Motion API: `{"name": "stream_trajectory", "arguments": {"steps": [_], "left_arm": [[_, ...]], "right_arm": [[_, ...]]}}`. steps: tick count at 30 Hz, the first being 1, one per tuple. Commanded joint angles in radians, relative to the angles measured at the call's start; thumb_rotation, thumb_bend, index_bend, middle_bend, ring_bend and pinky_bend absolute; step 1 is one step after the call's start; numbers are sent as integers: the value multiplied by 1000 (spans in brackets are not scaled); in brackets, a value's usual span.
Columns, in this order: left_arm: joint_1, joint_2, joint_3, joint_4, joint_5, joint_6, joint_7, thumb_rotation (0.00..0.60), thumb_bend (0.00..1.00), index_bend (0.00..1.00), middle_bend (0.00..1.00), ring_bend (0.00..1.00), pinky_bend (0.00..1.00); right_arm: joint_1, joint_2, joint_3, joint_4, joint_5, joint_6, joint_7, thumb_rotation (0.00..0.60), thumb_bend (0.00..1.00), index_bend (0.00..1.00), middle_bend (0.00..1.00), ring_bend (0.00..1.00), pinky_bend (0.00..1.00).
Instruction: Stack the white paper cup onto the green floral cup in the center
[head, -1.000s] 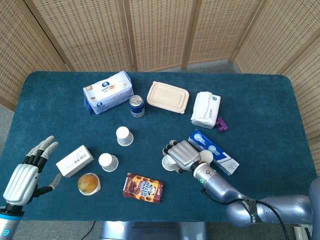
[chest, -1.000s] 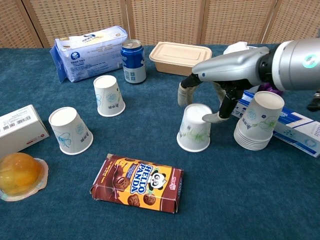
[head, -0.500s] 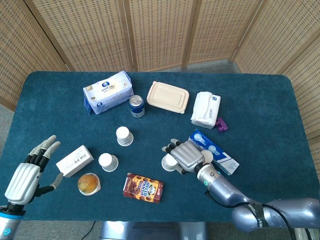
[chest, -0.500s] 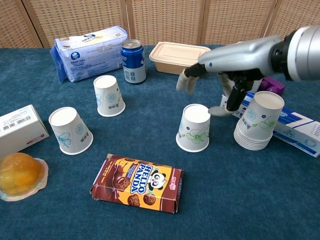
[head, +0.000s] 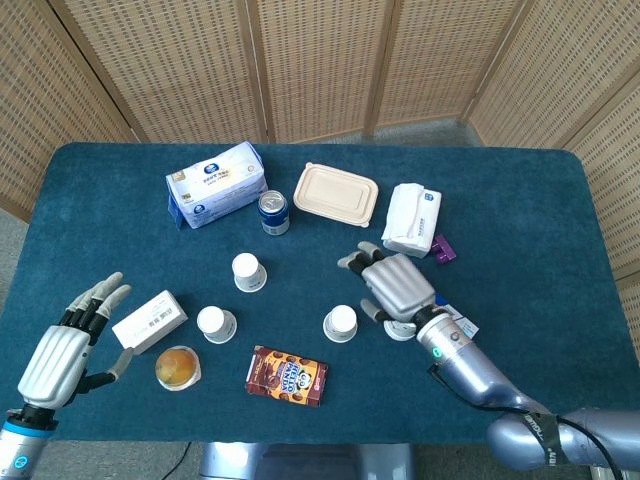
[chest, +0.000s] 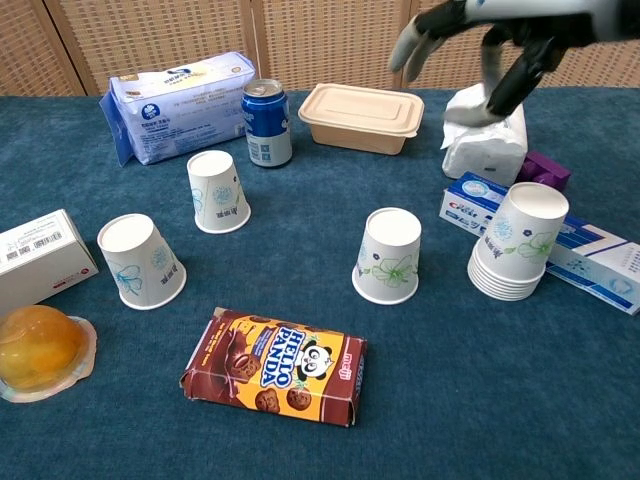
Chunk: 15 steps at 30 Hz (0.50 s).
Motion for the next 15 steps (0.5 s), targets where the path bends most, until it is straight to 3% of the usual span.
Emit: {"name": "stream_trajectory", "arguments": {"steps": [1, 15], "left_arm": [[-4, -1, -1, 1, 0, -5, 0, 600, 435, 20, 20, 0, 111], [-55, 22, -9, -40, -87, -119, 77, 600, 436, 0, 0, 0, 105]], "right_arm": [[-50, 29, 12, 21, -33, 60, 31, 600, 454, 196, 246, 115, 508], [-253, 115, -3, 111, -63, 208, 124, 600, 453, 196, 245, 115, 507]]}}
